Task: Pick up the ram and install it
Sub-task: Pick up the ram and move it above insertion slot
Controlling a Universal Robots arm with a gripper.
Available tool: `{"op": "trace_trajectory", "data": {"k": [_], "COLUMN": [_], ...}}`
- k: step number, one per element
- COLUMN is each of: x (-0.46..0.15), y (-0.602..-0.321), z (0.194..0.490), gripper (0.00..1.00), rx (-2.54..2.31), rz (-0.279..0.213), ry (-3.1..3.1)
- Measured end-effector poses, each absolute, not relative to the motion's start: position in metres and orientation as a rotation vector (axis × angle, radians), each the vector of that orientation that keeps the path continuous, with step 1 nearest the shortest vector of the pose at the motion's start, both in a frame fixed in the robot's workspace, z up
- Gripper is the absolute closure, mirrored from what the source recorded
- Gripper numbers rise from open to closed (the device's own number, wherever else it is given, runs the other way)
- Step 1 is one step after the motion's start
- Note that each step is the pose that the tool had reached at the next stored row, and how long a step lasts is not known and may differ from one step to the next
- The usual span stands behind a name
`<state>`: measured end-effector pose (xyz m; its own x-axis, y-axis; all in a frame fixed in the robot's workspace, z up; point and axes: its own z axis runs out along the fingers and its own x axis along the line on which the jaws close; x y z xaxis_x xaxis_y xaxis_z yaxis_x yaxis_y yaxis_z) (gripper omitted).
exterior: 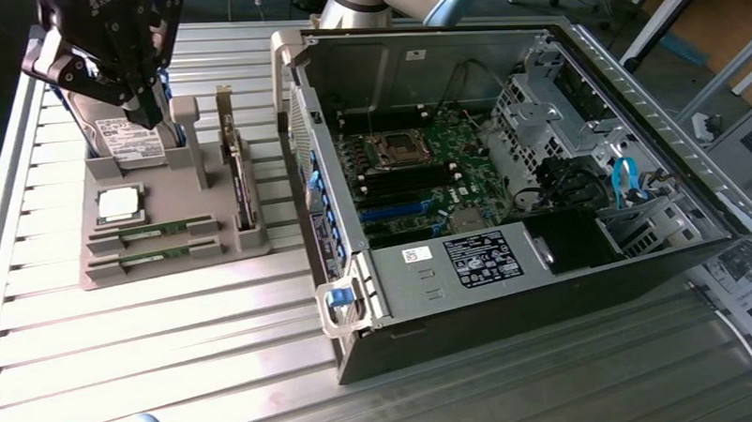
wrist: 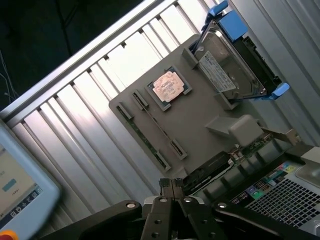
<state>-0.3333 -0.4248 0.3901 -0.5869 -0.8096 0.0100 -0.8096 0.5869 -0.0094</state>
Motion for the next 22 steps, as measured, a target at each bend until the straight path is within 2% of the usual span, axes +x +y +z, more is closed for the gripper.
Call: {"op": "trace_trajectory", "data": {"k": [22], "x": [-0.3333], "y": [-0.4248], "z": [0.3901], "gripper": [0.89], "rx": [1.671], "rz": [0.036], "ry": [-2.651]}}
